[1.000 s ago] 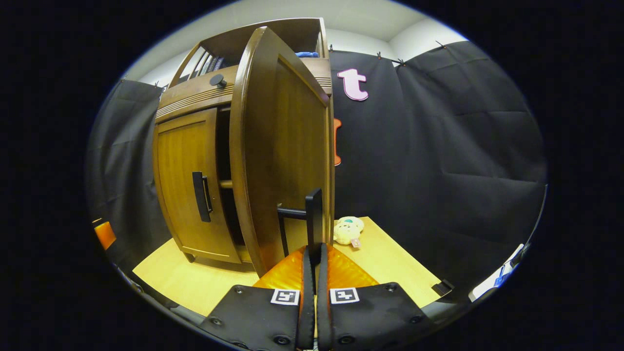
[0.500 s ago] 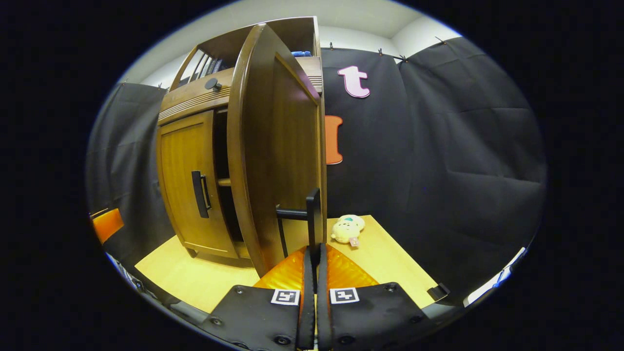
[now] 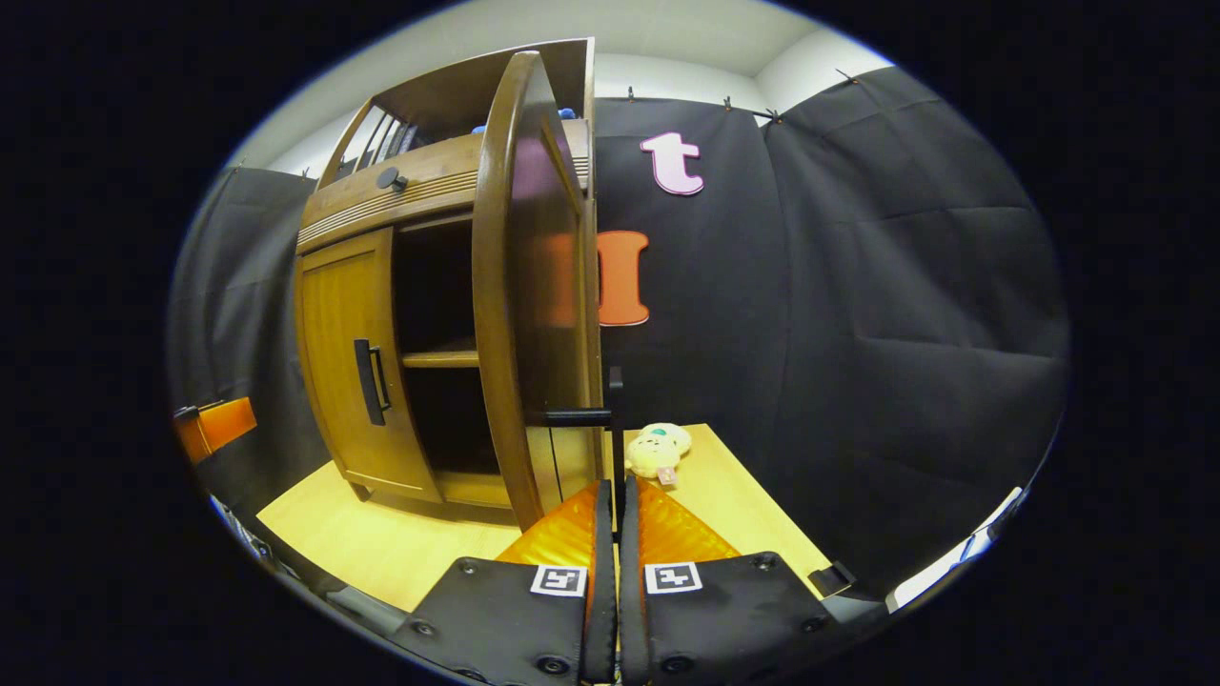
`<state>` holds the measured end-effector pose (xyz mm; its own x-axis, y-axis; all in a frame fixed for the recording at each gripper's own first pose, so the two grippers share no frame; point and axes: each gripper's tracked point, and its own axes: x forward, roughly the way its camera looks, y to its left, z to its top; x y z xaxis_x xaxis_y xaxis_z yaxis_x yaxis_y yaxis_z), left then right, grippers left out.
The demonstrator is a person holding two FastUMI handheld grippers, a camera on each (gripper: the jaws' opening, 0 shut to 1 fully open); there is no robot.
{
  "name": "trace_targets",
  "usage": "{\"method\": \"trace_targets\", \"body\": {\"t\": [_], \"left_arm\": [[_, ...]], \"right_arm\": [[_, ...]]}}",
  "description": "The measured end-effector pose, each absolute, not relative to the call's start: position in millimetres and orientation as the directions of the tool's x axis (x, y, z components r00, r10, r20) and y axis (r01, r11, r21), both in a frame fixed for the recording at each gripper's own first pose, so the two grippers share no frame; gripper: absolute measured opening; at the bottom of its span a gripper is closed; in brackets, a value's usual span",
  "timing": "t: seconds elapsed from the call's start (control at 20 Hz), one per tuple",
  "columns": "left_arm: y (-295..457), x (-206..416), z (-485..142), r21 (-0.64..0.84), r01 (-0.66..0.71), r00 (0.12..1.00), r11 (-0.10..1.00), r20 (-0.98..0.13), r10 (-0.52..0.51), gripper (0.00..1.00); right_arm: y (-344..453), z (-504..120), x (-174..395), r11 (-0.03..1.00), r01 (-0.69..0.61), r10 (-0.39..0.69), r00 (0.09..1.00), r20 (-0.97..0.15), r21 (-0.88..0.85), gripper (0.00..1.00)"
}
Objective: Open the right door of the double-door shoe cabinet with the right hand, and open the left door with the left hand.
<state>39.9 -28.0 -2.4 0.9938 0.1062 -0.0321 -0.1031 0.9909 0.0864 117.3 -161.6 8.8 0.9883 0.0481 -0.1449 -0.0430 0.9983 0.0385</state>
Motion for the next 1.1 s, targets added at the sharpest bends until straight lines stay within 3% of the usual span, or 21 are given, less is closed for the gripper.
{"method": "trace_targets", "body": {"t": [0.15, 0.4, 0.45, 0.5, 0.55, 1.1], "left_arm": [[-29, 55, -2, 0.084, -0.101, 0.994, 0.991, -0.024, 0.104, 0.95], [-25, 88, -2, 0.089, -0.093, 0.995, 0.992, -0.017, 0.095, 0.92], [-24, 95, -3, 0.095, -0.090, 0.996, 0.991, -0.016, 0.092, 0.92], [-24, 102, -4, 0.108, -0.087, 0.996, 0.990, -0.015, 0.089, 0.92], [-24, 109, -3, 0.129, -0.085, 0.996, 0.988, -0.008, 0.087, 0.92], [-12, 194, -17, 0.142, -0.069, 0.997, 0.987, -0.010, 0.072, 0.92]], "right_arm": [[-195, 13, 114, 0.997, 0.040, -0.032, 0.991, -0.133, 0.058, 0.09], [-205, 23, 101, 0.999, 0.036, -0.034, 0.993, -0.110, 0.018, 0.09], [-204, 25, 97, 0.999, 0.032, -0.031, 0.994, -0.105, 0.008, 0.01], [-204, 24, 99, 1.000, 0.029, -0.028, 0.994, -0.106, 0.005, 0.09], [-204, 23, 99, 1.000, 0.026, -0.025, 0.994, -0.109, 0.007, 0.02], [-212, 25, 88, 0.996, 0.078, -0.073, 0.990, -0.117, 0.043, 0.82]]}}
